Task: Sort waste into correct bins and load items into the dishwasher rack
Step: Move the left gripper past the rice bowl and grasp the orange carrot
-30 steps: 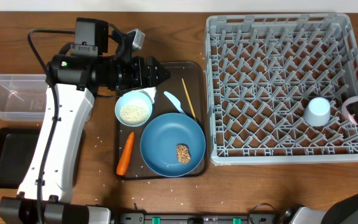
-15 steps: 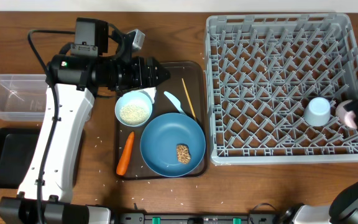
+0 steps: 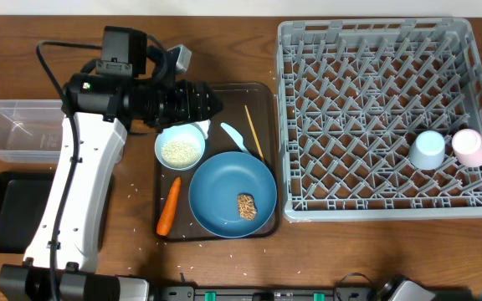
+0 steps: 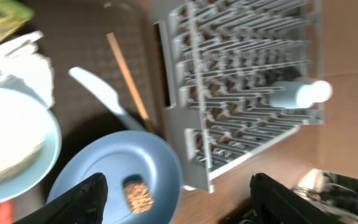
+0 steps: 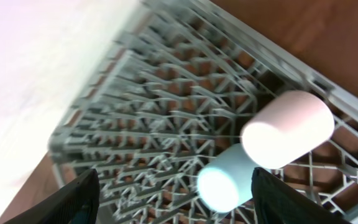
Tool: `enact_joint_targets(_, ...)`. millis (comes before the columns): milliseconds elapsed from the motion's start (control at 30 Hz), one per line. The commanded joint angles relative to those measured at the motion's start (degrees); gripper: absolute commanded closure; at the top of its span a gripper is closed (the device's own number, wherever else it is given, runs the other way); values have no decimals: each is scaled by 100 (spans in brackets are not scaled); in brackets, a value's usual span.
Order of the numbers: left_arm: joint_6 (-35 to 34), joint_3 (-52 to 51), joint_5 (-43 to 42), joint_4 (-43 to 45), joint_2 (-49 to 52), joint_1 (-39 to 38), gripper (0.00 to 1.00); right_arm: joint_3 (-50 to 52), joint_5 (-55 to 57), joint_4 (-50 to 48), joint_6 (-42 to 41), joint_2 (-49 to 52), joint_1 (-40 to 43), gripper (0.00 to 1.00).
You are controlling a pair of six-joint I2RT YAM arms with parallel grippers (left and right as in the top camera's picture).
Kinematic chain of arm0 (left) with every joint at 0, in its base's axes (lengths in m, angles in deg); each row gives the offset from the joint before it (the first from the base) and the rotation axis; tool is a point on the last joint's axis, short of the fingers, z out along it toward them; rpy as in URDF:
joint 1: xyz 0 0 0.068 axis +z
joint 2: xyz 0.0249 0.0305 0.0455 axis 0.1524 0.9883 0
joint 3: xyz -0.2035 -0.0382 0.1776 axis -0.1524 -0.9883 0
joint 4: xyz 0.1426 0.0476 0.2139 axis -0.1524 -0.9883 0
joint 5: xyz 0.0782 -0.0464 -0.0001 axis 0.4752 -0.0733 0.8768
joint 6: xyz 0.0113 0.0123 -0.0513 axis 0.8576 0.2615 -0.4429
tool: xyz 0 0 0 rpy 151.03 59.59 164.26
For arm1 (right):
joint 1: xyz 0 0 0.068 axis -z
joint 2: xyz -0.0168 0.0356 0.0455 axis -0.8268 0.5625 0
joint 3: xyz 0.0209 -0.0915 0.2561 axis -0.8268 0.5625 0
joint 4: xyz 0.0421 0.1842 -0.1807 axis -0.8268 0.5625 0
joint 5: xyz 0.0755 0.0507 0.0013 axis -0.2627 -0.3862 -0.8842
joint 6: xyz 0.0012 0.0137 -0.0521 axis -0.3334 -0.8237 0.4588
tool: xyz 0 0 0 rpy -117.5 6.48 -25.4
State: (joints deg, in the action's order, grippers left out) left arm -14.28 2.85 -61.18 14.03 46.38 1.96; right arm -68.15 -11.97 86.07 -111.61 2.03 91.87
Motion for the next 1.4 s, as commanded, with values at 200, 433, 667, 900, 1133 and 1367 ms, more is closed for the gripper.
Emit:
enact_joint_targets(200,184,22,1198,-625,-35,9,25,-92,-638,223,1023,-817,-704,32)
enact_joint_targets(433,-321,-13,2793,-1309,-31,11,25,-83,-1480,223,1991,-835,-1860,28)
enact_joint_targets(667,-651,-780,3038,-1040,-24,11,25,-76,-1132,223,2159,-728,-2876,29)
enact_joint_targets(900,-824,-1803,3121,-107,-24,17,26,-74,-866,238,2140,-680,-3254,30)
enact_joint_targets(1133,-1119,-2221,4138,638,114,15,26,-72,-695,306,2140,-675,-3265,31)
enact_joint_targets(1367,-918,-2240,3134,671,317,-17,34,-66,-533,374,2138,-675,-3265,30)
